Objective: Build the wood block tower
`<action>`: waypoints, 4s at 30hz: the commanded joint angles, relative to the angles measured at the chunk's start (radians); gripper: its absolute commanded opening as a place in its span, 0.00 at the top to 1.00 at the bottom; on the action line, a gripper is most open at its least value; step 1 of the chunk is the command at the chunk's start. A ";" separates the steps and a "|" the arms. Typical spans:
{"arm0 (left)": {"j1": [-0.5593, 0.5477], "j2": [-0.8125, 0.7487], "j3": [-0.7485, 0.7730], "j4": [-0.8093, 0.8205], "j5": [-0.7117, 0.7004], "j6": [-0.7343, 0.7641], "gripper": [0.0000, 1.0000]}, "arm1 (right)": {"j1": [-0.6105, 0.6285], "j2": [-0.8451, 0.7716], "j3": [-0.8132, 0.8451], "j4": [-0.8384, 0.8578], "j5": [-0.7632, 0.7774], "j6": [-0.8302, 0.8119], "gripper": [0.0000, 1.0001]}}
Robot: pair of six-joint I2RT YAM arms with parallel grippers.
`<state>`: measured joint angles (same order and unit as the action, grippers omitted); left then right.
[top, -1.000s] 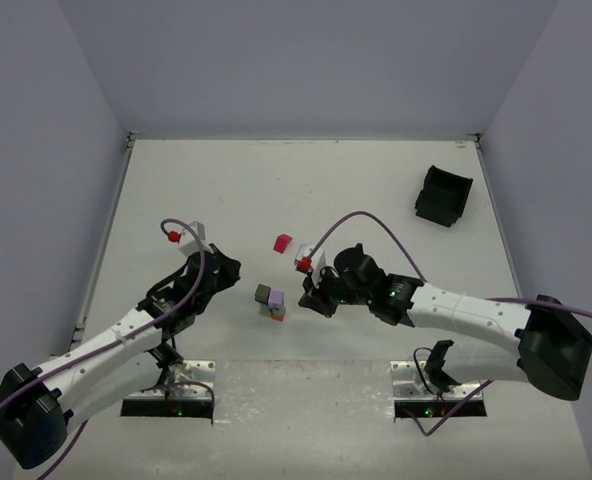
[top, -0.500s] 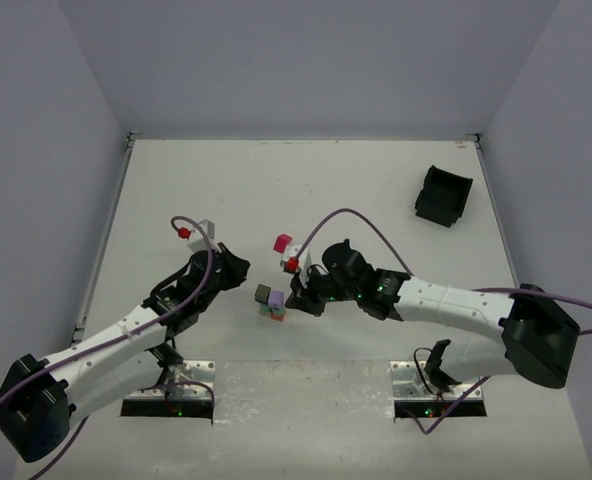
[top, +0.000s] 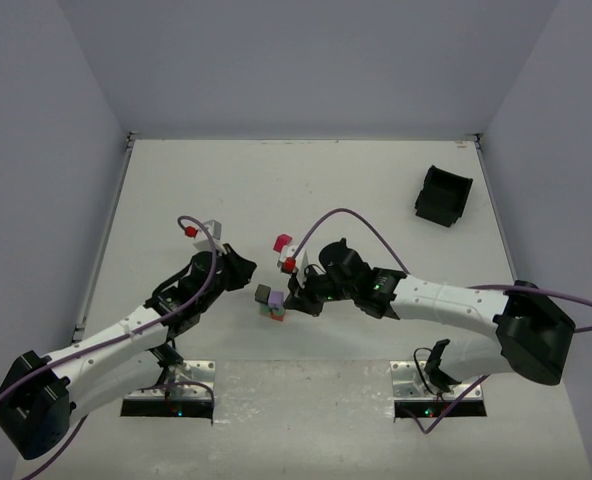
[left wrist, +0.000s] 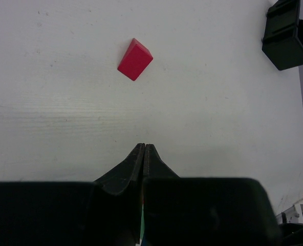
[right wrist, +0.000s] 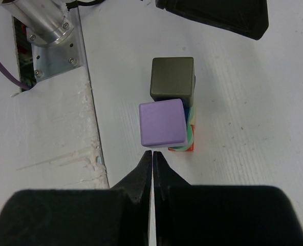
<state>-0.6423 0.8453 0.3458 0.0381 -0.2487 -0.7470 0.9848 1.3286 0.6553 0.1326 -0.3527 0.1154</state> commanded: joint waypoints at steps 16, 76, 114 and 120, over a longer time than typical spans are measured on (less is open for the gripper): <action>-0.025 0.007 -0.001 0.082 0.037 0.028 1.00 | 0.009 0.019 0.062 0.047 -0.040 -0.014 1.00; -0.053 0.009 0.002 0.118 0.092 0.072 1.00 | 0.018 -0.003 0.053 0.038 -0.011 -0.013 0.96; -0.066 -0.085 0.021 -0.082 0.085 0.019 1.00 | 0.020 -0.037 0.033 0.030 -0.008 -0.002 0.95; -0.066 -0.091 0.025 -0.099 0.078 0.025 1.00 | 0.022 -0.031 0.037 0.027 -0.006 -0.002 0.95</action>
<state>-0.6956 0.7757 0.3454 -0.0618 -0.1783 -0.7338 0.9985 1.3144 0.6739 0.1329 -0.3664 0.1097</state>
